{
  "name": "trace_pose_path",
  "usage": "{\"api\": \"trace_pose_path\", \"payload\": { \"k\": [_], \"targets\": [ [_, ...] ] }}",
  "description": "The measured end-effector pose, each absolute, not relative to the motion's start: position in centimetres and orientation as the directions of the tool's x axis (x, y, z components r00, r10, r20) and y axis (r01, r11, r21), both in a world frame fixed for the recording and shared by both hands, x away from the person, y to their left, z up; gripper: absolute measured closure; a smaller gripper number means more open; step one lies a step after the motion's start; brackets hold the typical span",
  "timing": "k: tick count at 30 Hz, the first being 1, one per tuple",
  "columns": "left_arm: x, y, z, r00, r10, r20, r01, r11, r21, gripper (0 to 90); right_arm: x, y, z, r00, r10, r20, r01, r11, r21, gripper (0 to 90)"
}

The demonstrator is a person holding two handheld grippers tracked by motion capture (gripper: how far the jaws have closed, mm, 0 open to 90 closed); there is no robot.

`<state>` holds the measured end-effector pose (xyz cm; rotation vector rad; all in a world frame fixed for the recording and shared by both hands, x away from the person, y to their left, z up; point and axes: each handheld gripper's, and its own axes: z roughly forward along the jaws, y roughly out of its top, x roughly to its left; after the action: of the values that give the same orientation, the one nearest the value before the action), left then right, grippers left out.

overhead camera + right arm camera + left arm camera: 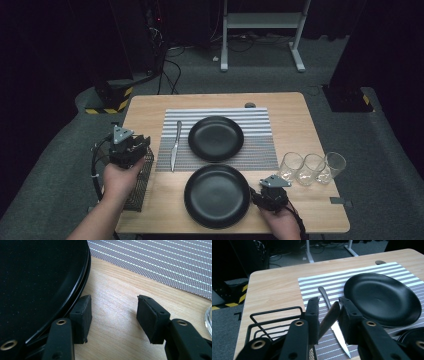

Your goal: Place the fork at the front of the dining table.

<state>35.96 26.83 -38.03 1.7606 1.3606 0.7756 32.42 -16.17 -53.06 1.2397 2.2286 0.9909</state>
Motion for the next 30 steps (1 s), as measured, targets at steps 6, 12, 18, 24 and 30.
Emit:
{"api": "trace_pose_path", "payload": {
  "k": [6, 12, 18, 24, 30],
  "targets": [
    [35.9, 26.5, -37.9, 0.242, 0.969, 0.043, 0.497, -0.162, 0.853, 77.5, 32.4, -16.2, -53.1, -0.525, 0.851, -0.005, 0.566, 0.354, 0.745, 45.6],
    [35.8, 26.7, -37.7, 0.224, 0.974, 0.047, 0.481, -0.152, 0.863, 79.2, 32.4, -16.2, -53.1, -0.527, 0.850, -0.004, 0.565, 0.354, 0.745, 45.7],
    [35.3, 27.5, -36.9, 0.194, 0.981, 0.029, 0.448, -0.115, 0.887, 84.1, 32.4, -16.2, -53.1, -0.527, 0.850, -0.005, 0.565, 0.355, 0.745, 45.7],
    [34.7, 28.5, -36.6, 0.170, 0.986, 0.005, 0.437, -0.080, 0.896, 86.0, 32.4, -16.2, -53.1, -0.527, 0.850, -0.005, 0.565, 0.354, 0.745, 45.7],
    [34.7, 28.8, -37.3, 0.167, 0.986, -0.006, 0.450, -0.071, 0.890, 82.9, 32.4, -16.2, -53.1, -0.527, 0.850, -0.005, 0.565, 0.355, 0.745, 45.8]
  ]
}}
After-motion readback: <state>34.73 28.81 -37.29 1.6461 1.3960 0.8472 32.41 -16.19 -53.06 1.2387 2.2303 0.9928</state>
